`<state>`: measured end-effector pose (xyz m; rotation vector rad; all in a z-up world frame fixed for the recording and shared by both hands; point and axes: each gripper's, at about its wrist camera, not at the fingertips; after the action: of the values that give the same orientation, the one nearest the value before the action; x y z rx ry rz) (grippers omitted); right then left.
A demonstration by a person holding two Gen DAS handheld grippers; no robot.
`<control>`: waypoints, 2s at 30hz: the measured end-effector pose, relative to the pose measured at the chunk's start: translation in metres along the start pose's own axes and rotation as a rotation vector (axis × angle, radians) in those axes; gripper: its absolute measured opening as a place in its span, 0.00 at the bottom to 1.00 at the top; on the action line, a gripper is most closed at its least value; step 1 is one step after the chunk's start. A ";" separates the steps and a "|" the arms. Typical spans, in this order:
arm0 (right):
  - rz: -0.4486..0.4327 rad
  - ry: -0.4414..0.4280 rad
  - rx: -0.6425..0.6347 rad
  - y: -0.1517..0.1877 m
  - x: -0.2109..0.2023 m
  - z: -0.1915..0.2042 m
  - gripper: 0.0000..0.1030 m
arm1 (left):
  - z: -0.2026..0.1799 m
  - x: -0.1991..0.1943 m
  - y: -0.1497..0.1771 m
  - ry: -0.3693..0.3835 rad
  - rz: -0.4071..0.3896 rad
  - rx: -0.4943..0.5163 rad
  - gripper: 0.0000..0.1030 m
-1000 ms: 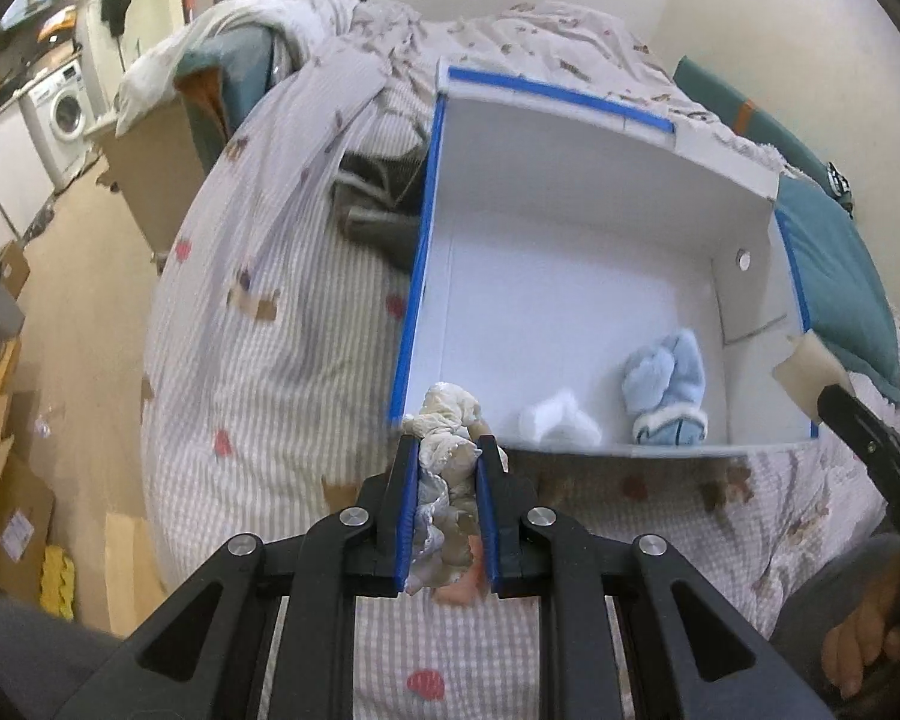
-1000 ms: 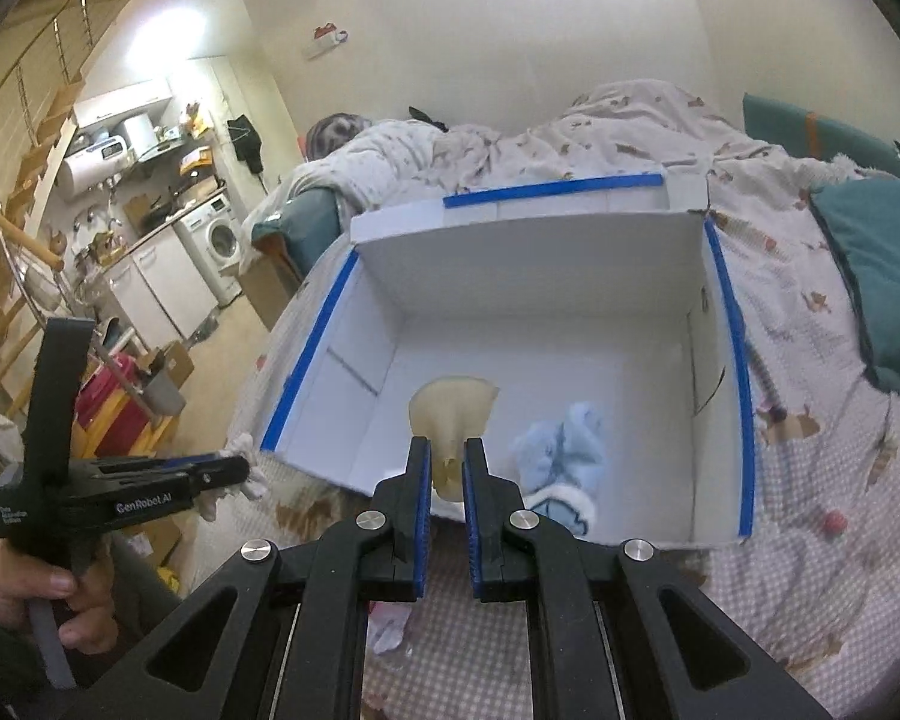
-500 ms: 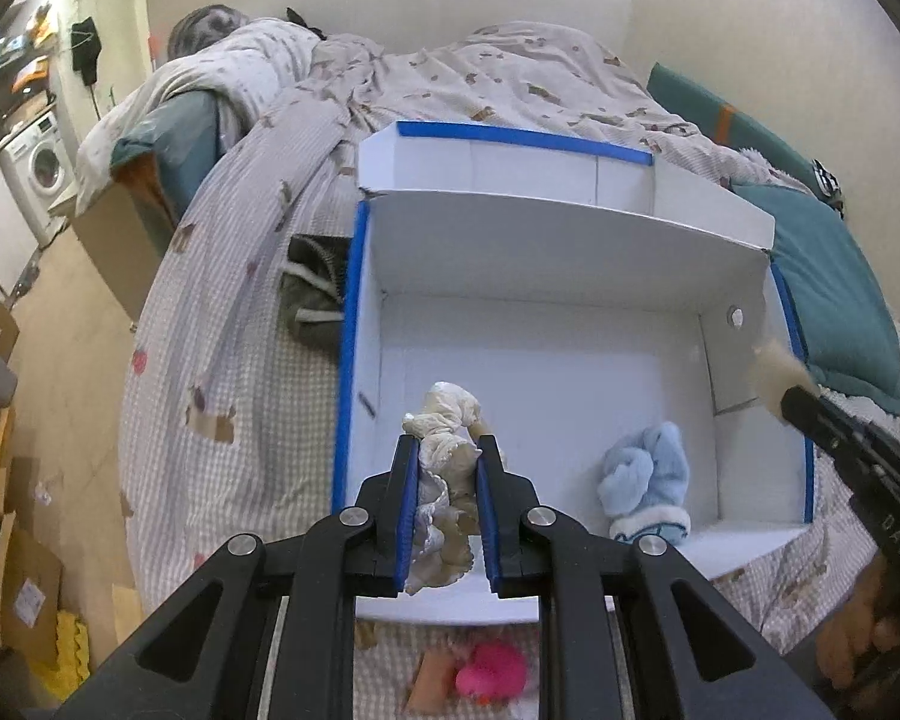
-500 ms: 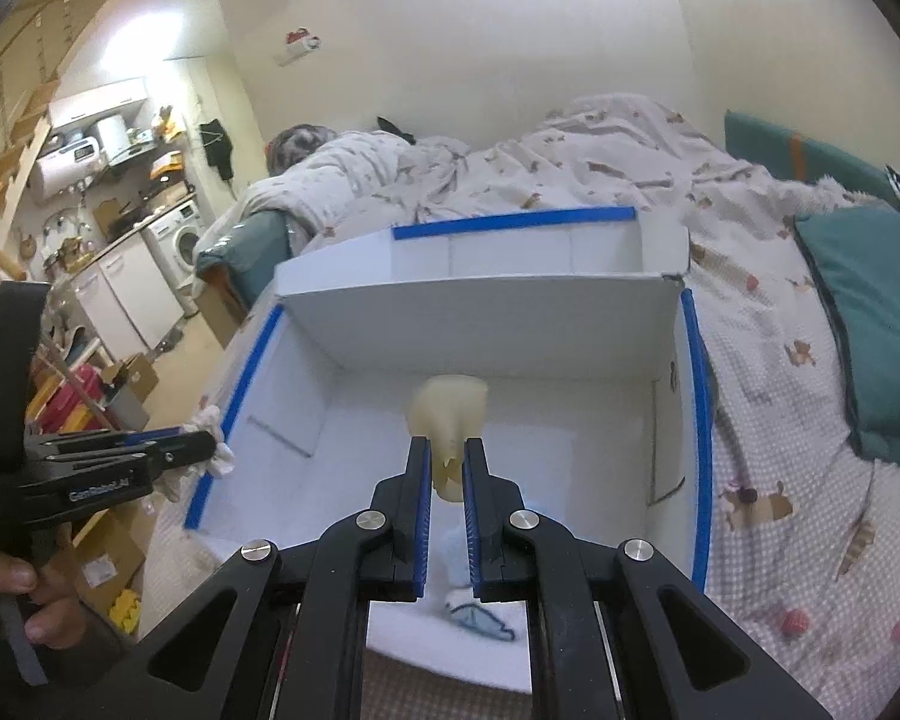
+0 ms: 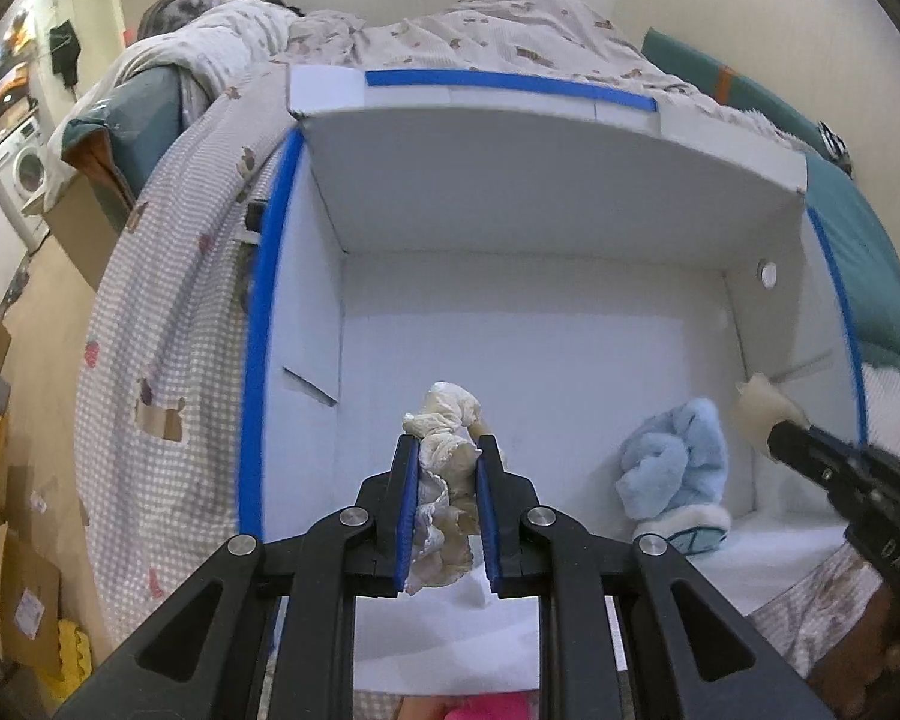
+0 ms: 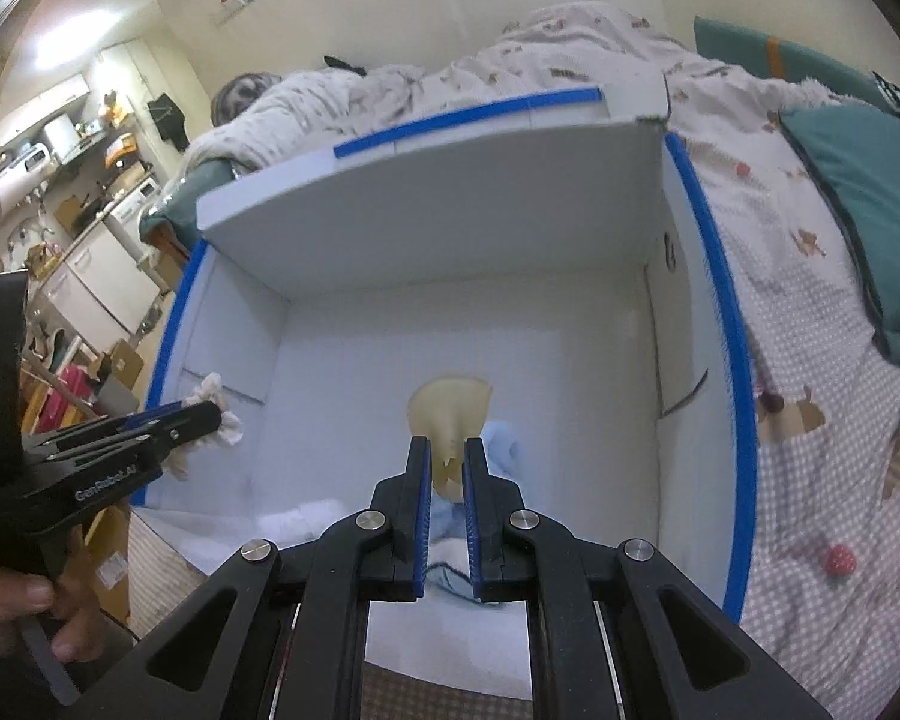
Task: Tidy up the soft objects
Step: 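Carry the scrunchie and beige cloth over the box with both tools, then open both tools to drop the scrunchie and cloth into the box, then lift both tools out of the box and back away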
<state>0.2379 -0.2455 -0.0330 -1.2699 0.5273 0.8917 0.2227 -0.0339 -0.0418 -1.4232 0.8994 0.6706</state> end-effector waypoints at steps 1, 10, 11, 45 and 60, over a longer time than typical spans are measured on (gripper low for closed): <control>0.008 0.004 -0.008 0.001 0.002 0.001 0.11 | -0.001 0.005 0.005 -0.004 0.005 0.010 0.16; 0.063 0.012 -0.083 0.009 0.017 0.017 0.11 | -0.008 0.019 0.012 -0.002 0.018 0.037 0.16; 0.070 0.015 -0.090 0.010 0.018 0.018 0.11 | -0.008 0.020 0.013 -0.002 0.022 0.034 0.16; 0.076 0.023 -0.016 0.007 0.024 0.012 0.62 | -0.013 0.018 0.013 -0.013 0.026 0.016 0.58; -0.041 0.005 0.044 0.001 0.007 0.007 1.00 | -0.007 0.015 0.011 -0.024 0.007 0.002 0.58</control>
<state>0.2405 -0.2369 -0.0378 -1.2390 0.5208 0.8386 0.2209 -0.0423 -0.0599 -1.4082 0.8863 0.6898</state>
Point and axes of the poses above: each gripper's, at about its wrist camera, not at the fingertips, and x roughly the way its jaws point, z to its left, y to its underside, and after that the axes turned 3 degrees about y, right-handed
